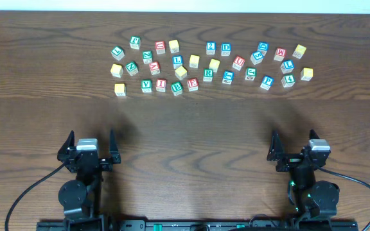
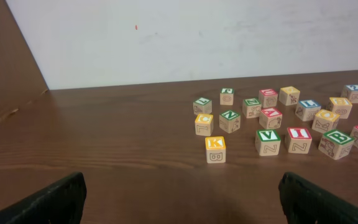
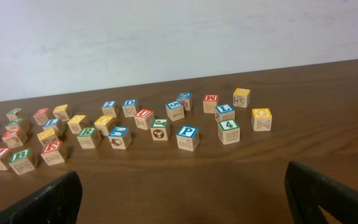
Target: Spell out NEURIPS
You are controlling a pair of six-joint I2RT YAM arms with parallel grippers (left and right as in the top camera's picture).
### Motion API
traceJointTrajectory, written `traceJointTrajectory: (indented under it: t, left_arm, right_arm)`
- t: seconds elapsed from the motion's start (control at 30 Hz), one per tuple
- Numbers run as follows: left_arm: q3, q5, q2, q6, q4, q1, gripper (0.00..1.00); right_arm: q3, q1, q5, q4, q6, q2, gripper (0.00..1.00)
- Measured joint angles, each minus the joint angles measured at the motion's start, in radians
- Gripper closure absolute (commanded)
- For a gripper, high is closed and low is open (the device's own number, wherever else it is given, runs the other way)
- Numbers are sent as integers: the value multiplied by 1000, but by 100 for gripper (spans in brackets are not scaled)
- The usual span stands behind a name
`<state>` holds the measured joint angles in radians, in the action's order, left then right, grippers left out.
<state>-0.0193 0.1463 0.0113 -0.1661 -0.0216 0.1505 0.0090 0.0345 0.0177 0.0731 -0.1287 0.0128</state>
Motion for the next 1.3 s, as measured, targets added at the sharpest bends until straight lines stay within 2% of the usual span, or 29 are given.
traceJointTrajectory:
  t: [1.3]
  left_arm:
    - [0,0,0,-15,0,0,2]
  right_arm:
    - [0,0,0,0,0,0,1]
